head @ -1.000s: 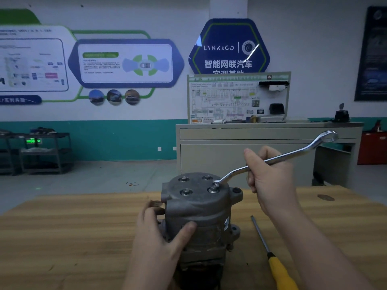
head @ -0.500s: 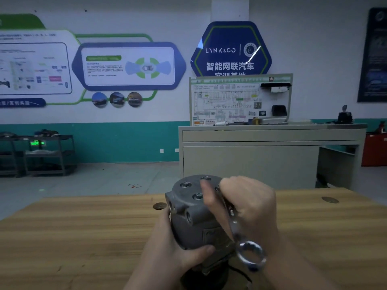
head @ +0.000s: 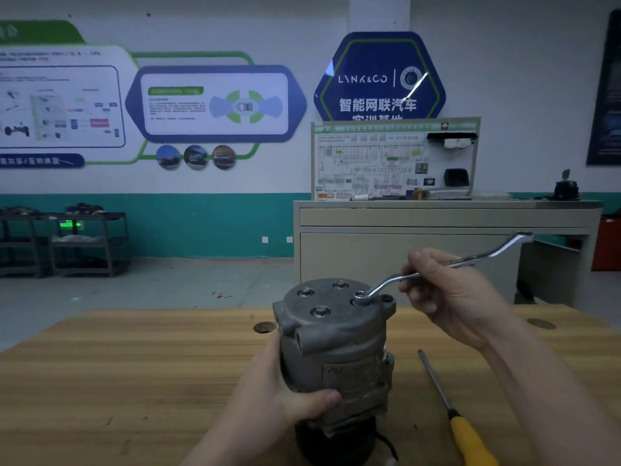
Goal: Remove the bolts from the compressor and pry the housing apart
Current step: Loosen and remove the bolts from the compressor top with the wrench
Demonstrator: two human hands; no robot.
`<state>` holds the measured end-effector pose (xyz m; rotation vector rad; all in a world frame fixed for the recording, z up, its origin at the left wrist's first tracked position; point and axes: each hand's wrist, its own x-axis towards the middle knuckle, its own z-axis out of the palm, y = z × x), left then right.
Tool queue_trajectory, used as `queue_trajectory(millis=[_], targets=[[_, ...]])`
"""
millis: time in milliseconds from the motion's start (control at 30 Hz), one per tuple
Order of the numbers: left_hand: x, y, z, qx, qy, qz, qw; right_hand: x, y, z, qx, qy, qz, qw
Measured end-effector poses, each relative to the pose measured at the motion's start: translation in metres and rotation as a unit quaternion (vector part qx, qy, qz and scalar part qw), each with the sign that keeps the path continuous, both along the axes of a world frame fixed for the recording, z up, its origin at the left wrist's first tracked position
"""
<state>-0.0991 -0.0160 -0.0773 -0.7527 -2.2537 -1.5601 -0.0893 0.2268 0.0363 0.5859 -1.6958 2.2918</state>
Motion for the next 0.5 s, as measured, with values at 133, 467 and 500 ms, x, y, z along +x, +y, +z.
queue_trajectory(millis=[133,467,500], targets=[[0.004,0.002,0.003,-0.005,0.012,0.024,1.000,0.003,-0.010,-0.001,-0.060,0.114,-0.135,0.982],[0.004,0.002,0.002,0.019,-0.005,0.024,1.000,0.011,-0.025,-0.008,0.086,0.238,-0.296,0.921],[0.004,0.003,0.002,0.023,-0.006,0.025,0.999,0.011,-0.025,-0.007,0.098,0.244,-0.301,0.916]])
